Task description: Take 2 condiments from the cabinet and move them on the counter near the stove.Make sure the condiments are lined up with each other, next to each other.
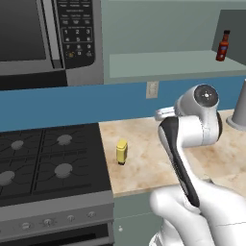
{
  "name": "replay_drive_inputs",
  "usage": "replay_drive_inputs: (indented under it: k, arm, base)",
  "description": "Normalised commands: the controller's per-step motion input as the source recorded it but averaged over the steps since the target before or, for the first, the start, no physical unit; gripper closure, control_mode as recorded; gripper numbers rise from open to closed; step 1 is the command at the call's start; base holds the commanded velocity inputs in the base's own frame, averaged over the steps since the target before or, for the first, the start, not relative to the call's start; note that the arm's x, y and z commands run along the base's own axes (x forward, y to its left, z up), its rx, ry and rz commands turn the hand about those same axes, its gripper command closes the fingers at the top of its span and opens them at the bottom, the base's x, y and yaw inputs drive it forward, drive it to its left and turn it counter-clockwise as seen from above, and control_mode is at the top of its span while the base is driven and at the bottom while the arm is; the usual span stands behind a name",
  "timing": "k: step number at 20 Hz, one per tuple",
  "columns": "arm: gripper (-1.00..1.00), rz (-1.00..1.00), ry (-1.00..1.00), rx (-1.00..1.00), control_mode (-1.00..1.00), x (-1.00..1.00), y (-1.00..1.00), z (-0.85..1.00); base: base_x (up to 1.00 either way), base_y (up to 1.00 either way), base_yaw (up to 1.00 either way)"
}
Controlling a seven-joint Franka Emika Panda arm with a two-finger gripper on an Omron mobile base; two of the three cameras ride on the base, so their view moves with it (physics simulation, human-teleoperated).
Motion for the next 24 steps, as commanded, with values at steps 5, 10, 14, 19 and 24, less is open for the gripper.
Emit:
replay_drive_inputs:
  k: [5, 10, 14, 19, 24]
  arm:
    - [-1.0, -0.15, -0.07, 0.01, -1.0, -0.01, -0.48, 0.6]
    - [-1.0, -0.14, -0.07, 0.0, -1.0, 0.0, -0.5, 0.64]
    - [-1.0, -0.15, -0.01, 0.0, -1.0, 0.0, -0.45, 0.67]
    - [-1.0, -0.15, 0.0, 0.01, -1.0, 0.0, -0.5, 0.45]
    - [-1.0, -0.15, 0.0, 0.02, -1.0, 0.08, -0.6, 0.14]
  base:
    - [0.0, 0.0, 0.0]
    - [0.0, 0.0, 0.0]
    - [0.0, 0.0, 0.0]
    - [0.0, 0.0, 0.0]
    - [0.0, 0.0, 0.0]
